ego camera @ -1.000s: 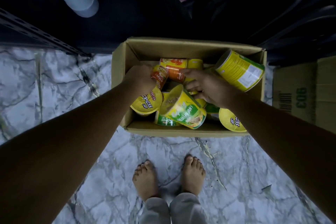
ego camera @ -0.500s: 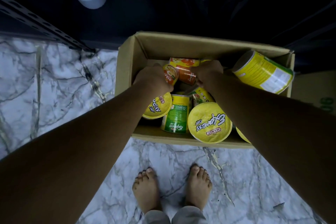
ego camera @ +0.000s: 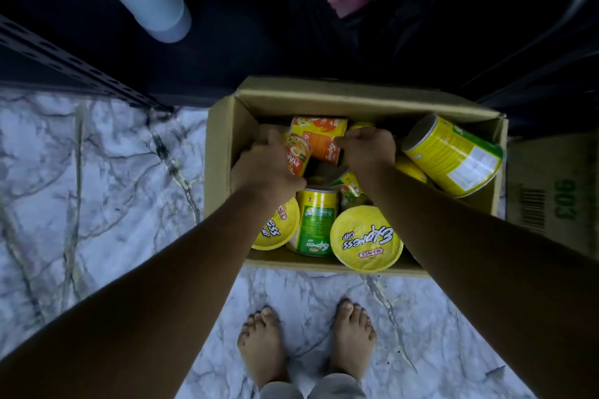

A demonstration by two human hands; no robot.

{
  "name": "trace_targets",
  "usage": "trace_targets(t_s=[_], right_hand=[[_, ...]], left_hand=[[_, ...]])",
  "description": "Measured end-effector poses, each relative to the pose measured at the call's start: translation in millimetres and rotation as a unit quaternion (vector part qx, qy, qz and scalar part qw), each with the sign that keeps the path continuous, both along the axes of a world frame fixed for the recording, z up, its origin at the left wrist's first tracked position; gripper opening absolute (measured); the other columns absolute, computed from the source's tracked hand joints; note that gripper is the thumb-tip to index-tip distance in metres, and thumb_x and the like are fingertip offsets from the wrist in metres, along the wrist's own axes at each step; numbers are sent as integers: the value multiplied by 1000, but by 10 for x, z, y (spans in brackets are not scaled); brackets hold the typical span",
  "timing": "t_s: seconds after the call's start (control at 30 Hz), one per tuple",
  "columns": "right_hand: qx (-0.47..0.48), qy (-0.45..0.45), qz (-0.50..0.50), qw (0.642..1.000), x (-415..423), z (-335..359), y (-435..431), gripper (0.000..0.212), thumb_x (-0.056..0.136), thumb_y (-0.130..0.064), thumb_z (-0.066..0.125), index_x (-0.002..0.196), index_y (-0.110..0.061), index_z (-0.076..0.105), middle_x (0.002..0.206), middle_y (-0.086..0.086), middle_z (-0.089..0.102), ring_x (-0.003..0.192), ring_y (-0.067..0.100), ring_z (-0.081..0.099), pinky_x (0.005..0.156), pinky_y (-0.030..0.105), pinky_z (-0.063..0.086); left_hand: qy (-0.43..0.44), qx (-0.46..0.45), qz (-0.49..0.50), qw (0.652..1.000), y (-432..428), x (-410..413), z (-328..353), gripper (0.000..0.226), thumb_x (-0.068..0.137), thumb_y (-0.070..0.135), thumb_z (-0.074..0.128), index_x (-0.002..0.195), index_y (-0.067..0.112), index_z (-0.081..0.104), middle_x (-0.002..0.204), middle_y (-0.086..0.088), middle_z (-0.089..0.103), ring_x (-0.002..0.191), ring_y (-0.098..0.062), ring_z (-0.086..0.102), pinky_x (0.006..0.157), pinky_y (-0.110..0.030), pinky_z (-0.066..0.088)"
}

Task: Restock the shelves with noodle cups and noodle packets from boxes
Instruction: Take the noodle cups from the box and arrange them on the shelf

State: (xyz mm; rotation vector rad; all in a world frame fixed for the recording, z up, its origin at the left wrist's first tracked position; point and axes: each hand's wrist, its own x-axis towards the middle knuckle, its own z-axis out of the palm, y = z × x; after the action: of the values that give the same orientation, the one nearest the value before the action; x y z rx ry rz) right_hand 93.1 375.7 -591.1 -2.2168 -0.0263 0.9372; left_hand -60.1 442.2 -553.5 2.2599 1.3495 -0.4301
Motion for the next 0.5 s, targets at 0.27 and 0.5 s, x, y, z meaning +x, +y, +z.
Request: trace_targets(t_s=[0.27,0.5], right_hand=[[24,-36,0,999,82,470,-94,22,80,-21,83,63,-24,69,71,-3,71,76,21,72,71,41,63],[52,-137,32,989,99,977,-426,7,83,-18,77,88,-13,75,64,-15,63,57,-5,57,51,5,36]], left_hand=[[-94,37,-12,995,-101,-94,348,79,67,50,81,131,23,43,126,-8,52,114,-37,52,87,-46,48],[-270,-15,103,957,-215,-166,614,78,67,38,83,135,27,45,124,5,46,115,-17,49,85,-34,48]])
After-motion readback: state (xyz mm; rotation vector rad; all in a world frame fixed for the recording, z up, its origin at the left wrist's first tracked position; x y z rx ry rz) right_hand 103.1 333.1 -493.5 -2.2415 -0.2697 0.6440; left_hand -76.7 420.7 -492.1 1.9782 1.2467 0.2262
